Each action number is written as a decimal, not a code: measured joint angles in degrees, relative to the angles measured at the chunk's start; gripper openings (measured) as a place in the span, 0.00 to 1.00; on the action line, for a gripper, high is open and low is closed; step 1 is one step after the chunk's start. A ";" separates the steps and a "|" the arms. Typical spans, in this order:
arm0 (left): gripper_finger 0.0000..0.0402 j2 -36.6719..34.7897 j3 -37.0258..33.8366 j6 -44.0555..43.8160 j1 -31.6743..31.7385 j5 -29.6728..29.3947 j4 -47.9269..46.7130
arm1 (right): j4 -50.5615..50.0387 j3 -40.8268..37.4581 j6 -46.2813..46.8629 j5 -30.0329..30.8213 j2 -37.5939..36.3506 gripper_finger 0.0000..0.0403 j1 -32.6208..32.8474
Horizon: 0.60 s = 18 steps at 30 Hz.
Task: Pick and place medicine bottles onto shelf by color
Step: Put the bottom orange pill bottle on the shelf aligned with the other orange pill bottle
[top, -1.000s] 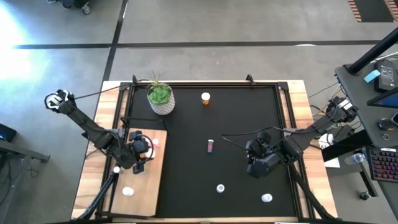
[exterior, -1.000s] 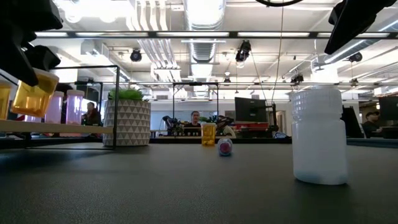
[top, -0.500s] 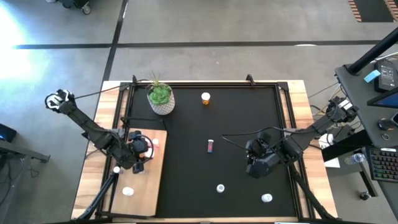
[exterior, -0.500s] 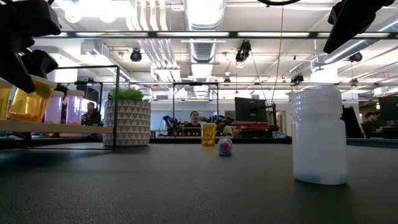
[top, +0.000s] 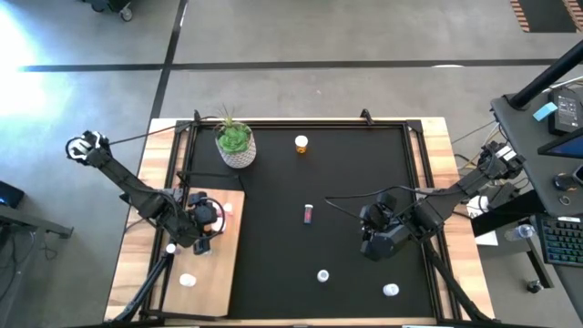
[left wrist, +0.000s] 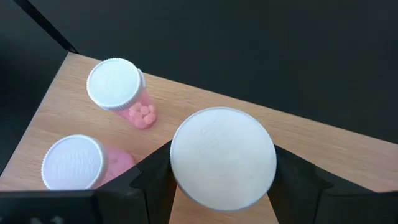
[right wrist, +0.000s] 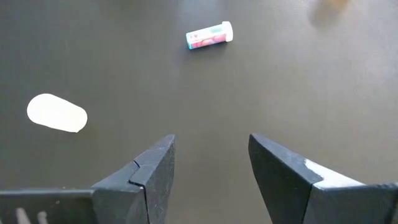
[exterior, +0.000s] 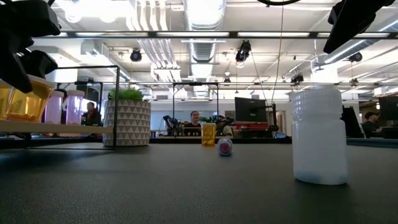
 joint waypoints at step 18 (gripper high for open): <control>0.48 -0.28 -0.07 -1.49 0.00 3.69 -3.16 | 0.13 0.00 0.00 -0.02 0.00 0.48 0.02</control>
